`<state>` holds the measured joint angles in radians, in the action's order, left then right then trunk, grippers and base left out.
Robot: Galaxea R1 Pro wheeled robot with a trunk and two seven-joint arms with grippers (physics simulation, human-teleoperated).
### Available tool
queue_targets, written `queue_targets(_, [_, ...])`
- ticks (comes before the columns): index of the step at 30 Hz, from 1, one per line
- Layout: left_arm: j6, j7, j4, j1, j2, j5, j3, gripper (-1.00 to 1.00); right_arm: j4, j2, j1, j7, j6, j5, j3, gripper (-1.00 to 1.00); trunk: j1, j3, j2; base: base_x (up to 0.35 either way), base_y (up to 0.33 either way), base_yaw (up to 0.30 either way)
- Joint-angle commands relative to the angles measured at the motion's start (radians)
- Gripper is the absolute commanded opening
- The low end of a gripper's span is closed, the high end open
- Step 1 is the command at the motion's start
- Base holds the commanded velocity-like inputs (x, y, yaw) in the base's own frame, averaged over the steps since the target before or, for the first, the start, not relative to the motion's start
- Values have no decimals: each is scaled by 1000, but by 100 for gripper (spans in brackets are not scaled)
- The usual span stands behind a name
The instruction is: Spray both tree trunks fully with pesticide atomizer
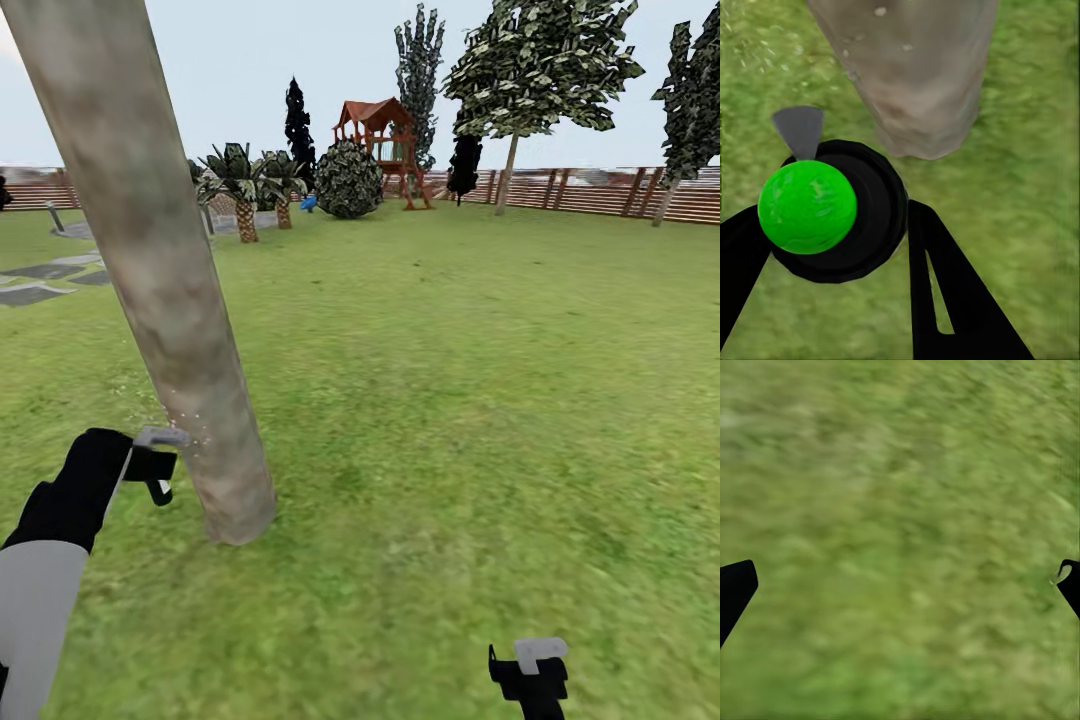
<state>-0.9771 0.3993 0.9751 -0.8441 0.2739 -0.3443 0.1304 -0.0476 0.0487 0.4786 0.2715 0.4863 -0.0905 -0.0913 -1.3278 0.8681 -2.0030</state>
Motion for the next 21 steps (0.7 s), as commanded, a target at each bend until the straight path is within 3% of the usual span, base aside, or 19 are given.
queue_targets(1, [-2, 10, 1, -2, -5, -54, 0, -100, 0, 0, 0, 0, 0, 0, 0, 100, 0, 0, 0, 0, 0, 0])
queue_targets(4, [-5, 15, 26, -4, -7, -84, 0, -100, 0, 0, 0, 0, 0, 0, 1, 100, 0, 0, 0, 6, -2, 0])
queue_targets(11, [-8, 16, 70, -3, -11, -89, 1, -100, 0, 0, 0, 0, 0, 0, 0, 100, 0, 0, 0, 199, -124, 0])
queue_targets(21, [-15, 16, 77, -1, -12, -89, 0, -100, 0, 0, 0, -1, 0, -1, -1, 100, 0, 0, 0, -129, -222, 0])
